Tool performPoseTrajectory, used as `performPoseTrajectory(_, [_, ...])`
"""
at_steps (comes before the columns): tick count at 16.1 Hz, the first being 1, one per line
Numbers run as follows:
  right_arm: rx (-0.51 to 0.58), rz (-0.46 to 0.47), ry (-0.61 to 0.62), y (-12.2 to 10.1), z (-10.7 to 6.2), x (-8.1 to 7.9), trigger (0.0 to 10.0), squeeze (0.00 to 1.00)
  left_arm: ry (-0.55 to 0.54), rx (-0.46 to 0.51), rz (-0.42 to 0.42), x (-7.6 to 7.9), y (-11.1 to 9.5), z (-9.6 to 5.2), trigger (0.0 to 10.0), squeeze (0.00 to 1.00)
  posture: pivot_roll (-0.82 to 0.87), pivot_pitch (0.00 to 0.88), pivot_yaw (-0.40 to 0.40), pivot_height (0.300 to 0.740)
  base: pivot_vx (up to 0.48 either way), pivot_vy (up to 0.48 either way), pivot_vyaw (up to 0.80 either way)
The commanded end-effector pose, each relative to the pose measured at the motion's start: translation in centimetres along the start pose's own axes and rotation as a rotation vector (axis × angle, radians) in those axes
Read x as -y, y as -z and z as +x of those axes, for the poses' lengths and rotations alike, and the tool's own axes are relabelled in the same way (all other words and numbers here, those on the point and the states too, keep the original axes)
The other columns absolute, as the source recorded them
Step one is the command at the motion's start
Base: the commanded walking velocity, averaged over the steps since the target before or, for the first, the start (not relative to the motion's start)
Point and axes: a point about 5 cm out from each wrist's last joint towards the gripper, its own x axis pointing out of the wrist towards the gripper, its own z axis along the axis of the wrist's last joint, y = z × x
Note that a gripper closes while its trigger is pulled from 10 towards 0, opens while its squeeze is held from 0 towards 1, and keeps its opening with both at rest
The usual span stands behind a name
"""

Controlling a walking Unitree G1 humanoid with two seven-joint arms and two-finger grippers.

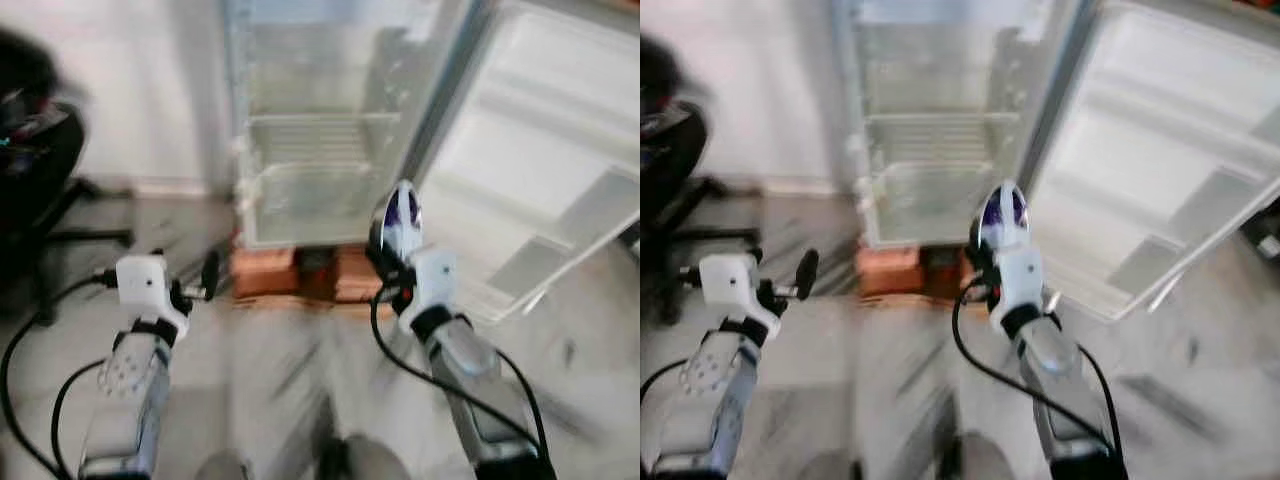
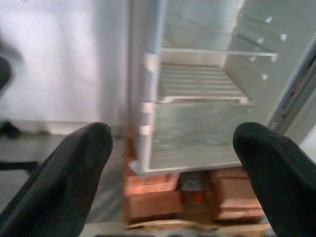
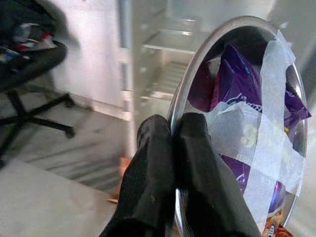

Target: Restocking fridge

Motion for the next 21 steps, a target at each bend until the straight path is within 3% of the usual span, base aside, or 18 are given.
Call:
performPoseTrajectory(1, [0.029, -0.022, 0.015, -0.5, 0.0, 0.3, 10.0, 0.0, 0.014, -0.007, -0.001, 0.4, 0.1, -0.1, 10.0, 0.0, 0.1, 0.129, -0.092, 0.74, 0.416, 0.0, 0.0])
performPoseTrajectory(12, [0.027, -0.025, 0.024, -0.3, 0.2, 0.6, 10.0, 0.0, 0.012, -0.028, 0.02, 0.2, 0.4, -0.2, 10.0, 0.0, 0.11, 0.131, -0.088, 0.74, 0.399, 0.088, 0.09])
performPoseTrajectory(16, [0.025, -0.022, 0.023, -0.2, 0.2, 0.5, 10.0, 0.0, -0.026, -0.093, 0.036, -2.1, 1.4, -2.0, 10.0, 0.0, 0.11, 0.129, -0.085, 0.74, 0.311, 0.0, 0.44])
performPoseTrajectory(21, [0.026, -0.024, 0.035, -0.1, 0.4, 0.8, 10.0, 0.0, -0.02, -0.104, 0.039, -1.6, 1.4, -1.6, 10.0, 0.0, 0.11, 0.127, -0.087, 0.74, 0.052, 0.0, 0.08])
